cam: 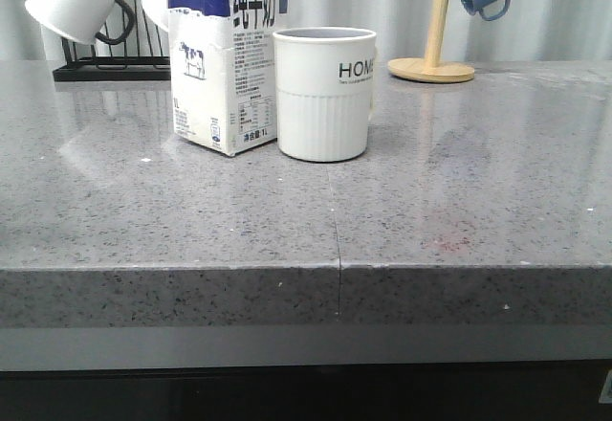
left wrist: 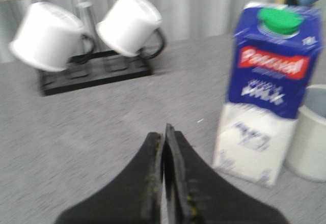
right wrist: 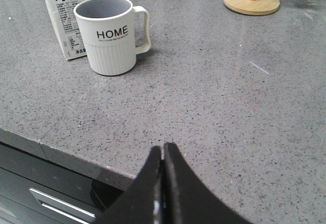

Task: Place milk next to cup
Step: 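Release the milk carton and raise the left gripper away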

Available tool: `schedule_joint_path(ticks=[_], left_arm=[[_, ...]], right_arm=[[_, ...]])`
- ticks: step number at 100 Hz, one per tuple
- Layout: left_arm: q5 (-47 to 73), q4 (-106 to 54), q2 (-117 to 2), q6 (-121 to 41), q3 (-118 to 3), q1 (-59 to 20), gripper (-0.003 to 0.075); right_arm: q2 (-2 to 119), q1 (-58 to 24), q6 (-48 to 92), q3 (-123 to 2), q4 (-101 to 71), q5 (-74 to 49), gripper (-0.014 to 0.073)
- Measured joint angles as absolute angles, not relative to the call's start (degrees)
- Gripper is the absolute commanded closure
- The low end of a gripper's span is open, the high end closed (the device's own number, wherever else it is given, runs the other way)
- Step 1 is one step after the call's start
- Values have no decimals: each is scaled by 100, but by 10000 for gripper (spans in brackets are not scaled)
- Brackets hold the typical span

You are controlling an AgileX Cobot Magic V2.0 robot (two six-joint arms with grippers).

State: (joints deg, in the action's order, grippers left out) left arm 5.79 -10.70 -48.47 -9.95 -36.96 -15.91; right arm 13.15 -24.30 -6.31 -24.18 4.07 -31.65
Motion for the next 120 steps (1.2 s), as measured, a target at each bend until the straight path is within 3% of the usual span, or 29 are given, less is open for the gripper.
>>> schedule_joint_path(ticks=[33,120], left_arm=[[1573,-771,-3447,-995,-2994,-352,741],[1432,-1050,-631,-995,-1215,-329,741]], right_arm=[[1315,-2430,-631,-2418,407,-3165,631],[1315,-2430,-631,-2418,407,-3165,631]])
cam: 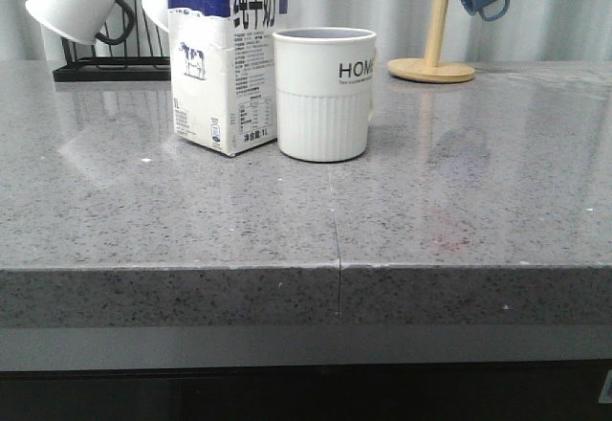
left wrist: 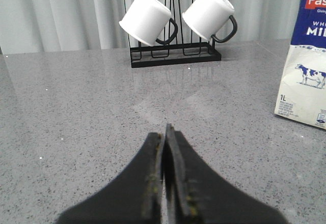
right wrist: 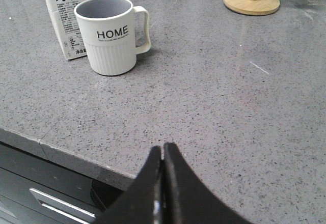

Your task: Place milk next to cup

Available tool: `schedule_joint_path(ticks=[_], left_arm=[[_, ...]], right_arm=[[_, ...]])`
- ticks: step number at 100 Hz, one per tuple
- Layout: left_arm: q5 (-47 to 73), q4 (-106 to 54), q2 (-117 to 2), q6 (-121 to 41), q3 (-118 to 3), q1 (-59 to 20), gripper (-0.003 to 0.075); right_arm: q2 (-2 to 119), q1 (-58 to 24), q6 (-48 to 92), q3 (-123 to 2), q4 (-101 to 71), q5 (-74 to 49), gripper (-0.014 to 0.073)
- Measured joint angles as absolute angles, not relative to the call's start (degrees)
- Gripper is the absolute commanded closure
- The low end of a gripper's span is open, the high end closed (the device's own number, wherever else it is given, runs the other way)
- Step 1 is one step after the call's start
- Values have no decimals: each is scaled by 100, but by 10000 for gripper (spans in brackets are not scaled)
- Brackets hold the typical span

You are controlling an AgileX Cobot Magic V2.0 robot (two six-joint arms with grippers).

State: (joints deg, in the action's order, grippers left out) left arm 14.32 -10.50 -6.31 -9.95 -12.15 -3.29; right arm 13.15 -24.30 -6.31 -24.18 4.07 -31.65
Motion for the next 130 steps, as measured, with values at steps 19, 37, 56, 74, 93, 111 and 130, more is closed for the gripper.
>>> schedule_joint_path(ticks=[19,37,56,74,93,111,130], left_arm=[[1131,-222,-255,-238,-650,-329,741],[908,184,29,263,9,-324,741],[816,195,29,320,10,-225,741],[826,195,29,320,10,-215,741],[826,195,29,320,10,-215,741],[826,195,29,320,10,-215,741],[826,195,29,320,10,-215,741]], right_arm=[[1315,-2430,-631,-2418,407,-3165,631],[1315,-2430,-631,-2418,407,-3176,631],[1315,-2430,-631,-2418,407,-3176,631],[1315,-2430,-631,-2418,407,-3176,631],[1315,-2430,-631,-2418,407,-3176,631],[1315,-2430,-631,-2418,407,-3176,631],[1315,-2430,-631,-2418,407,-3176,631]])
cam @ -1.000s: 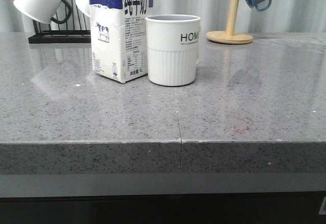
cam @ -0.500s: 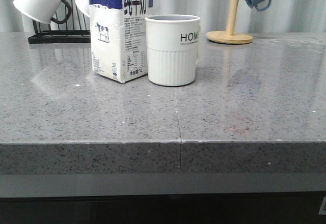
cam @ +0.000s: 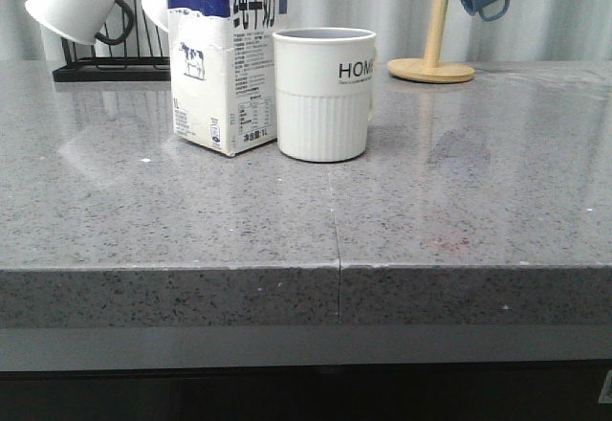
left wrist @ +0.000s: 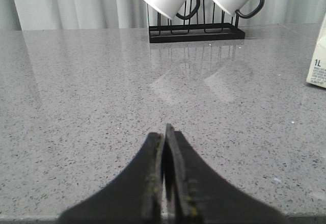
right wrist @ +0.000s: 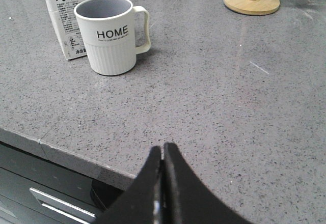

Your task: Place milk next to cup

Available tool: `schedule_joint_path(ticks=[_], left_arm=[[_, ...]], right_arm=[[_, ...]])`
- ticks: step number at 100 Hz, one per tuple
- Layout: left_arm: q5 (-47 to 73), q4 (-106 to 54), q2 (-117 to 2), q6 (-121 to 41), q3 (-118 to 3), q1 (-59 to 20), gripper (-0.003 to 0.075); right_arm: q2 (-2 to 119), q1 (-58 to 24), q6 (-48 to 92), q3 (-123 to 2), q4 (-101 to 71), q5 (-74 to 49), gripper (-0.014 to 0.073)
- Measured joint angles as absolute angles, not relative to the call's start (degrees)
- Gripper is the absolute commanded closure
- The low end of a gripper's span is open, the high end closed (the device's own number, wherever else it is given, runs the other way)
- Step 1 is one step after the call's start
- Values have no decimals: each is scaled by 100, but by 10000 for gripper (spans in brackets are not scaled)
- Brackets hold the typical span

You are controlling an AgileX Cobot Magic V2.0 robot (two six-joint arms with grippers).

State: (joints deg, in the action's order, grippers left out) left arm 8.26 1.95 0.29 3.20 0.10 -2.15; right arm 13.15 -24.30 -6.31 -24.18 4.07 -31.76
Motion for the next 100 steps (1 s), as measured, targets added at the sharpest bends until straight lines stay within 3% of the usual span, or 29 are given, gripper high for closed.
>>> schedule_joint_path(ticks=[35,76,100], left_arm=[[826,195,29,320,10,-215,741],[826,195,29,320,10,-215,741],[826,195,29,320,10,-215,741]], right_arm=[[1303,-2296,-631,-2216,407,-3017,631],[468,-68,-631,-707,368,-1331,631],[-36,285,-412,82,-108,-955,631]])
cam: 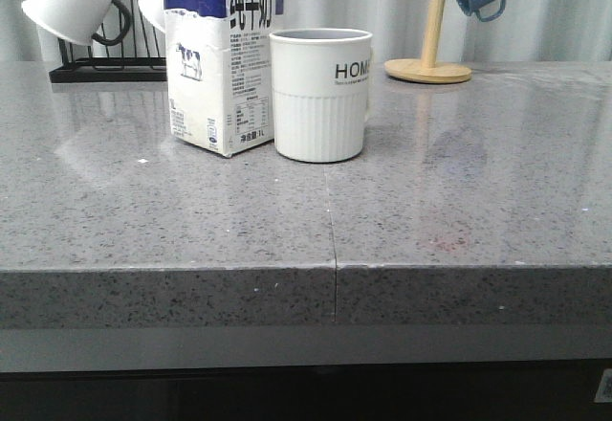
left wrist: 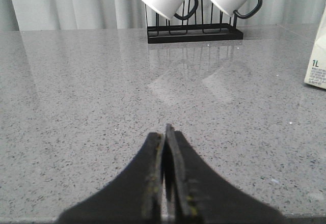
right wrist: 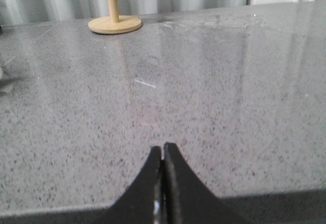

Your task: Place milk next to cup

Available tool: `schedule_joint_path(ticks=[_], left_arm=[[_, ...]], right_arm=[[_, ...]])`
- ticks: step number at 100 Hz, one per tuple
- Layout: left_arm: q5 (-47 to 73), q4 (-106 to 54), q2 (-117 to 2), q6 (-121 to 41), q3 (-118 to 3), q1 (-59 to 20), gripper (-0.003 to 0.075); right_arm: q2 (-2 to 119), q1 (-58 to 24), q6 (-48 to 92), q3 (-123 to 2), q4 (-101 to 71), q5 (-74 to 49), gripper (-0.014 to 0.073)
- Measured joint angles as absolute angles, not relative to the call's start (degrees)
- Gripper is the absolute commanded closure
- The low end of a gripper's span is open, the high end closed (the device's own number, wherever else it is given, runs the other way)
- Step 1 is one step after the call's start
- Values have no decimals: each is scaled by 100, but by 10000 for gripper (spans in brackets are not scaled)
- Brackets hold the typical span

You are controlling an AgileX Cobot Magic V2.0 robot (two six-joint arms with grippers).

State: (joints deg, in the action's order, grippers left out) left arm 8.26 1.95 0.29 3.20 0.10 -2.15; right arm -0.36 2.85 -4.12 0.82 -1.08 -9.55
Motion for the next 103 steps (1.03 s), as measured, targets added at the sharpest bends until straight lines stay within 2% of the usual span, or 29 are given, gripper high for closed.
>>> schedule_joint_path(ticks=[103], left_arm=[[826,195,29,320,10,-215,741]], right_arm=[[-58,285,-112,166,-191,-871,631]])
